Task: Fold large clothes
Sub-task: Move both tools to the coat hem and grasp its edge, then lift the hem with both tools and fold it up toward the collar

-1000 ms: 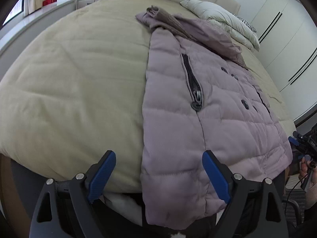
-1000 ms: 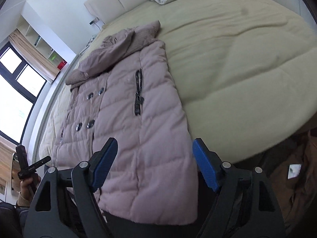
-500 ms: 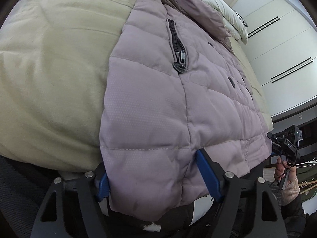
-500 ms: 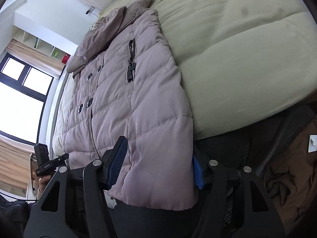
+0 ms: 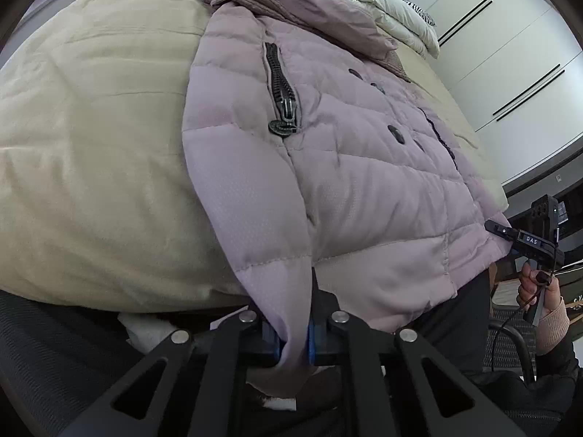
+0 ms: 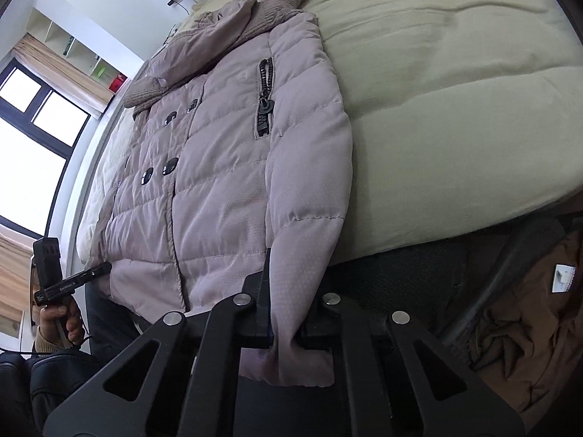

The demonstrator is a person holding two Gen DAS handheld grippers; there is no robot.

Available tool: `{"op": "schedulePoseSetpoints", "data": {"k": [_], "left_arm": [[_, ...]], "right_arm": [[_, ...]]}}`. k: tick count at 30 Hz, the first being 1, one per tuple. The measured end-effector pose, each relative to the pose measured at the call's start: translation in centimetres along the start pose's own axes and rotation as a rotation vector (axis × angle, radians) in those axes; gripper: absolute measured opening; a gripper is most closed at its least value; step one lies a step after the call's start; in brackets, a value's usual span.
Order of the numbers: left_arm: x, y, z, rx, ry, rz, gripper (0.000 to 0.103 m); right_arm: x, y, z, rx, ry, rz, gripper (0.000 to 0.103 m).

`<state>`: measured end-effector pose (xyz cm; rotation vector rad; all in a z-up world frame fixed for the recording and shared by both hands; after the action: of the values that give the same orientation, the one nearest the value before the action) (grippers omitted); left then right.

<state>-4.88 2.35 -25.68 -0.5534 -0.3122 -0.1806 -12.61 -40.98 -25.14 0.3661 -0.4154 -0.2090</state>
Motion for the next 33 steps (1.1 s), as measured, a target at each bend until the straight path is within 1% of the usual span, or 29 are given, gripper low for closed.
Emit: {"op": "schedulePoseSetpoints", "data": {"k": [4,5,7,9,12,13,16,18,19,21,23,26,29,31,33], "left_arm": [[-1.3,-0.4,2.1,-0.011,0.023,0.003,0.008],[-1.6,-0.6,2.6,-0.023,0.030,0.011,0.008],[-1.4,-0.6,3.7,-0.077,0.024,0.060,0.008],[0.2,-0.5,5.4,-0.155,-0.024,0.126,0.007],[4.8,-0.3,8.8,-0.238,-0.157,0.193,0.007],[6.6,-0.3,9.8,-0.257,-0.201,0.205,0.007],[12.2,-0.4,12.3,-0.288,-0.323,0.204,0.008],[16.1,-1.2,13.2,-0.306,-0.388,0.200,0.008],[18.5,-1.3,13.8,-0.304,-0.430,0.187,0.008],[22.7,-1.3,14.5,-0.290,-0.488,0.175,0.008],[26.9,-1.5,14.6,-0.290,-0.523,0.165,0.008],[33.7,-0.4,13.7,-0.258,-0.555,0.176,0.008],[39.7,1.7,11.9,-0.197,-0.576,0.193,0.008],[42.6,3.1,10.2,-0.153,-0.574,0.204,0.008],[45.5,4.7,7.9,-0.100,-0.559,0.205,0.008]], "right_arm": [[-1.1,1.0,2.0,0.025,-0.002,0.001,0.007],[-1.4,1.2,2.5,0.040,-0.002,-0.007,0.007],[-1.6,1.5,3.3,0.070,-0.009,-0.026,0.007],[-0.7,2.0,3.9,0.107,-0.031,-0.053,0.007],[3.1,2.7,5.3,0.162,-0.097,-0.062,0.007],[4.7,3.3,5.9,0.173,-0.128,-0.055,0.007],[10.9,5.3,8.0,0.189,-0.252,-0.014,0.007],[16.0,6.9,9.6,0.188,-0.348,0.014,0.007],[18.3,7.8,10.2,0.179,-0.395,0.031,0.007],[22.7,9.4,10.9,0.133,-0.471,0.074,0.006],[27.8,11.0,10.8,0.090,-0.524,0.100,0.006],[35.1,12.4,9.5,0.056,-0.558,0.095,0.006],[42.3,12.7,6.7,-0.028,-0.578,0.092,0.006],[46.2,12.9,4.2,-0.061,-0.569,0.093,0.006],[50.1,13.0,0.6,-0.097,-0.538,0.084,0.006]]}}
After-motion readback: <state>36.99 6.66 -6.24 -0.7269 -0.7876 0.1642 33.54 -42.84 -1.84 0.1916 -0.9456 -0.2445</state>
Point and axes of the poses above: each gripper's, at about its wrist camera, not at the fingertips, and z roughly against the way its jaws point, y to its left, x to its top, the point moved 10 cm from there along -z, roughly the way its jaws point, and after that the axes turned 4 degrees about -x, right-handed, at the moved point
